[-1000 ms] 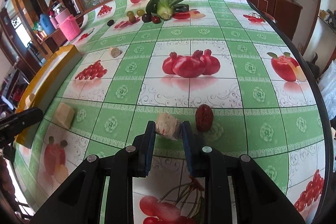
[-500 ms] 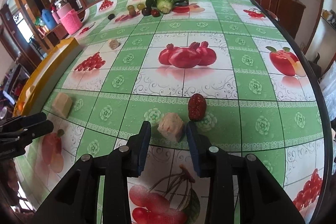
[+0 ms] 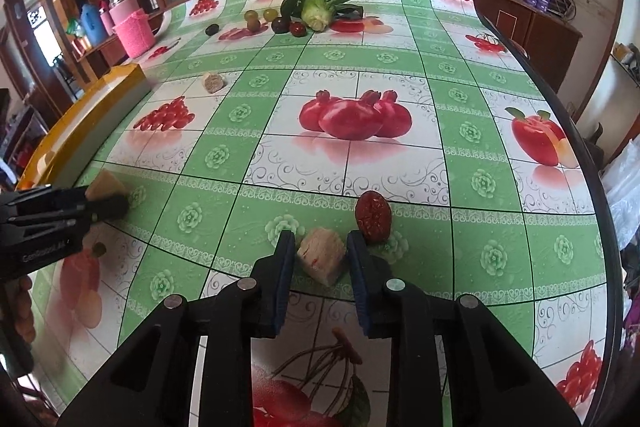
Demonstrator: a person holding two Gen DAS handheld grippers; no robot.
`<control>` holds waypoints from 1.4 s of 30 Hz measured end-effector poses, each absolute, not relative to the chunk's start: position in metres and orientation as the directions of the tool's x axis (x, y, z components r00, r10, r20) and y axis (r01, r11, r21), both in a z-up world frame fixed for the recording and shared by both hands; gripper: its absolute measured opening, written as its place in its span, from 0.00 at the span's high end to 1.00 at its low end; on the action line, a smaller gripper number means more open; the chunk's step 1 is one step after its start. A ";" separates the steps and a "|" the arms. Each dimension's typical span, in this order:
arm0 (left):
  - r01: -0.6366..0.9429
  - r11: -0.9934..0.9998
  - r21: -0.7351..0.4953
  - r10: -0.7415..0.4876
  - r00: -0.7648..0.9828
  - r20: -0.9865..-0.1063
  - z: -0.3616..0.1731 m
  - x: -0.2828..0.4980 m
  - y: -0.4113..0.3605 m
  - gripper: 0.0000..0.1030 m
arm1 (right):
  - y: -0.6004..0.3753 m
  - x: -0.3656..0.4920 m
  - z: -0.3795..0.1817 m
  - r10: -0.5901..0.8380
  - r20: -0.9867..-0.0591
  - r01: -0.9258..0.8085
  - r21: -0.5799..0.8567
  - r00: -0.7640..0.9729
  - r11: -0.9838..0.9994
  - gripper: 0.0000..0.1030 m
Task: Organize fruits
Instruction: 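Lift the beige block with the left tool while the right tool lifts the cube, then carry the beige block over the tray with the left tool while the right tool carries the cube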
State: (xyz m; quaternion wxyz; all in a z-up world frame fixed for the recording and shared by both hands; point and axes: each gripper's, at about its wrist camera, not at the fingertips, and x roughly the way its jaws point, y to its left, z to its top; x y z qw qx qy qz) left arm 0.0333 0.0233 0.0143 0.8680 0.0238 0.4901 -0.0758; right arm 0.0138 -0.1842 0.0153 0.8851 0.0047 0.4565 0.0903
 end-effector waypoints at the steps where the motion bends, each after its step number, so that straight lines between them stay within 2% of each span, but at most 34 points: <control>1: 0.150 0.988 -0.039 -0.111 0.509 -0.854 0.014 0.033 0.024 0.65 | -0.185 0.014 0.016 0.168 -0.807 -0.156 0.096 0.566 0.983 0.75; 15: 0.127 0.983 -0.131 -0.179 0.537 -0.825 0.052 0.009 0.046 0.66 | -0.180 0.007 0.033 0.197 -0.800 -0.162 0.127 0.567 0.979 0.75; 26: 0.100 0.977 -0.188 -0.211 0.582 -0.785 0.081 -0.001 0.088 0.66 | -0.130 0.021 0.055 0.236 -0.786 -0.234 0.119 0.571 0.965 0.75; 35: 0.022 0.980 -0.197 -0.168 0.617 -0.769 0.094 -0.006 0.146 0.66 | -0.072 0.040 0.074 0.305 -0.764 -0.321 0.135 0.569 0.937 0.75; 42: -0.065 0.984 -0.168 -0.092 0.621 -0.778 0.091 0.001 0.195 0.66 | -0.030 0.062 0.080 0.346 -0.762 -0.372 0.149 0.547 0.916 0.75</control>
